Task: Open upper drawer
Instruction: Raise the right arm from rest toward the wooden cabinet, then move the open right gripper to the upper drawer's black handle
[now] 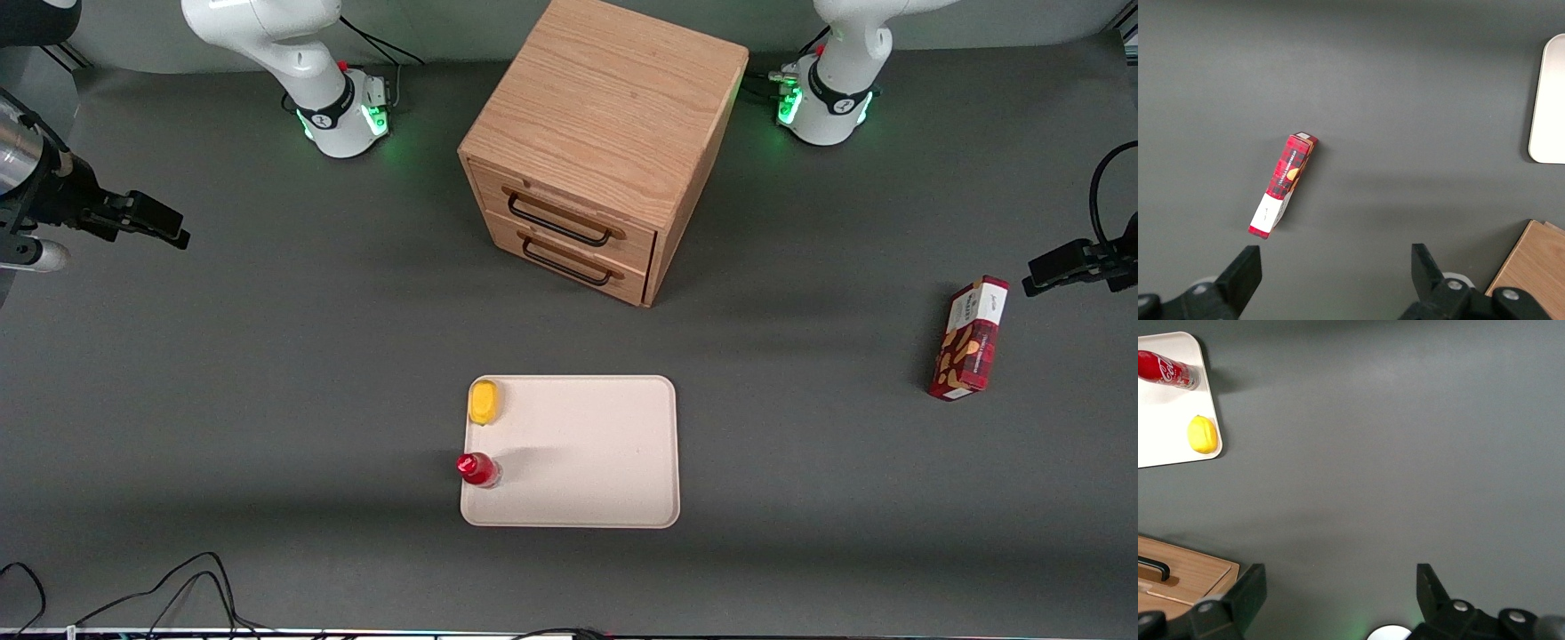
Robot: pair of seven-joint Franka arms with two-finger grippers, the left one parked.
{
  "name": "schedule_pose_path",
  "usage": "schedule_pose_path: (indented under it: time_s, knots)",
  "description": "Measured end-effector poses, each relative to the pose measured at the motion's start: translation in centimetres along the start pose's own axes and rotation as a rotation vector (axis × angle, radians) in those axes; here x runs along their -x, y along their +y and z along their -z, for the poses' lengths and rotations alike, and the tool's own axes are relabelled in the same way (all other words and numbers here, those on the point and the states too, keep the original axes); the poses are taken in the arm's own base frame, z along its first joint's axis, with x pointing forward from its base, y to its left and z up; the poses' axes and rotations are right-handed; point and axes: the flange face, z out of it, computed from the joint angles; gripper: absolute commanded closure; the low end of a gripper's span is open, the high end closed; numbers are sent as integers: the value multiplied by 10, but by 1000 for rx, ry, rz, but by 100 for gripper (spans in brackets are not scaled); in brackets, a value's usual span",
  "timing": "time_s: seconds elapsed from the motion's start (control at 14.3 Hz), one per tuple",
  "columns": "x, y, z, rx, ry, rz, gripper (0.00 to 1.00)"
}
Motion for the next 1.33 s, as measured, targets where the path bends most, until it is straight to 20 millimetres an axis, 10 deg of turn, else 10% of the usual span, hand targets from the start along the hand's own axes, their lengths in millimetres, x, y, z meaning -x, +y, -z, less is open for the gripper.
schedule_pose_path:
  time_s: [0.63,1.33]
  knots:
    - [5,-11,9,2,-2,101,0]
    - [20,-154,10,-306,-29,812,0]
